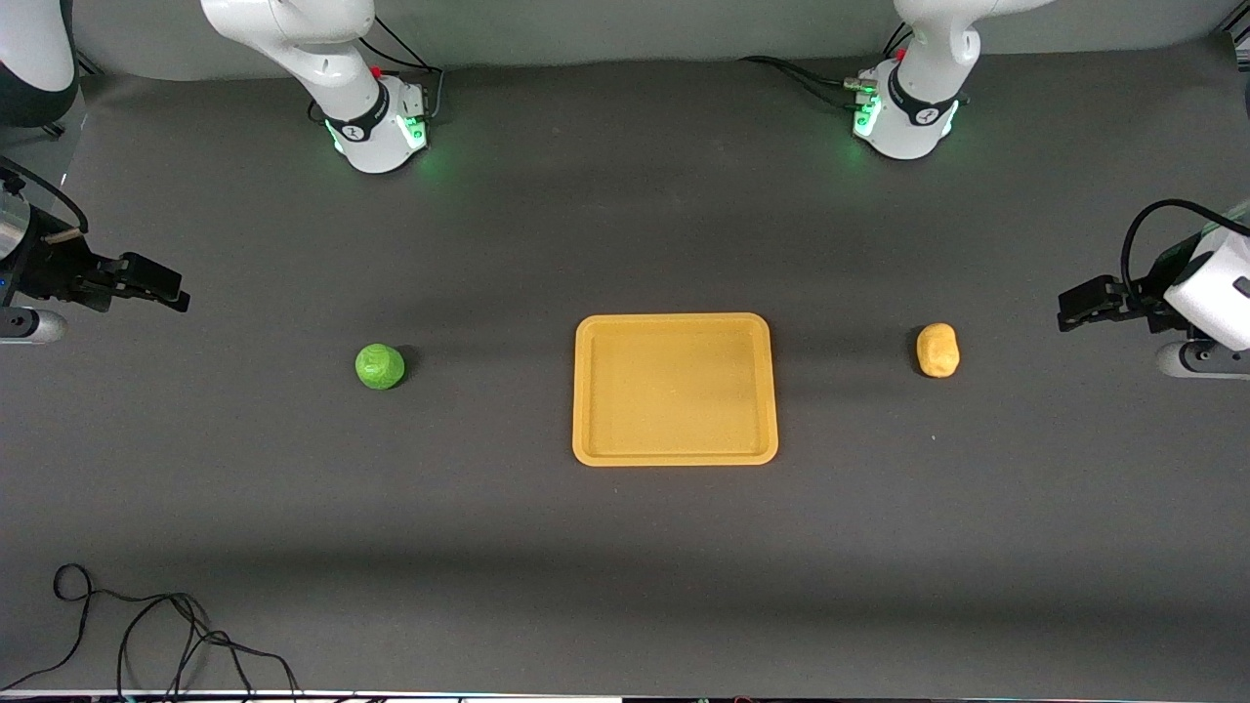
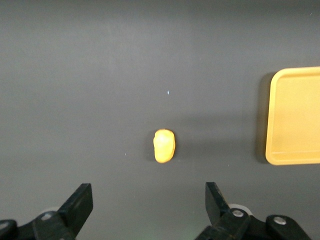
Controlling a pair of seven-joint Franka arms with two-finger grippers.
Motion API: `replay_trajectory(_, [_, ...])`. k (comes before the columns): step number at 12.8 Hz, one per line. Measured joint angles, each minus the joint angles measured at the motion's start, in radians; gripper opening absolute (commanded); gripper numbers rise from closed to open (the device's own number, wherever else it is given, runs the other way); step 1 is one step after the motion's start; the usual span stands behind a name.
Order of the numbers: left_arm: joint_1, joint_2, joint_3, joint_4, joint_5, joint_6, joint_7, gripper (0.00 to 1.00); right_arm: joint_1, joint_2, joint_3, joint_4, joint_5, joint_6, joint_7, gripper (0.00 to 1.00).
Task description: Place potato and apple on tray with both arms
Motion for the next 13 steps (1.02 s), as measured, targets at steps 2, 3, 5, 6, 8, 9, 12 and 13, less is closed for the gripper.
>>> replay_trajectory(2, [0.002, -0.012, 0.003, -0.087, 0.000, -0.010, 0.000, 1.00, 0.000, 0.003, 0.000, 0.000, 0.000, 0.000, 0.000, 1.00])
replay_trajectory(3, [0.002, -0.017, 0.003, -0.144, 0.000, -0.005, 0.000, 1.00, 0.000, 0.004, 0.000, 0.001, 0.000, 0.000, 0.000, 1.00])
replay_trajectory(5, [0.002, -0.021, 0.003, -0.280, 0.000, 0.100, 0.000, 1.00, 0.000, 0.007, 0.000, 0.006, 0.000, 0.000, 0.000, 1.00])
replay_trajectory(6, [0.002, -0.020, 0.003, -0.366, 0.000, 0.187, 0.000, 1.00, 0.000, 0.010, 0.000, 0.011, 0.000, 0.000, 0.000, 1.00])
replay_trajectory(8, [0.003, -0.012, 0.003, -0.510, -0.005, 0.288, 0.000, 1.00, 0.000, 0.015, 0.000, 0.014, 0.000, 0.000, -0.001, 1.00])
replay_trajectory(9, [0.003, 0.003, 0.004, -0.550, -0.012, 0.303, 0.000, 1.00, 0.004, 0.018, 0.002, 0.014, 0.001, 0.000, -0.002, 1.00])
replay_trajectory(12, [0.003, 0.091, 0.003, -0.580, -0.018, 0.369, 0.000, 1.00, 0.070, 0.020, 0.004, 0.010, 0.001, 0.002, 0.014, 1.00])
replay_trajectory(13, [0.001, 0.115, 0.002, -0.582, -0.018, 0.398, 0.000, 1.00, 0.098, 0.018, 0.005, 0.002, 0.001, 0.006, 0.034, 1.00])
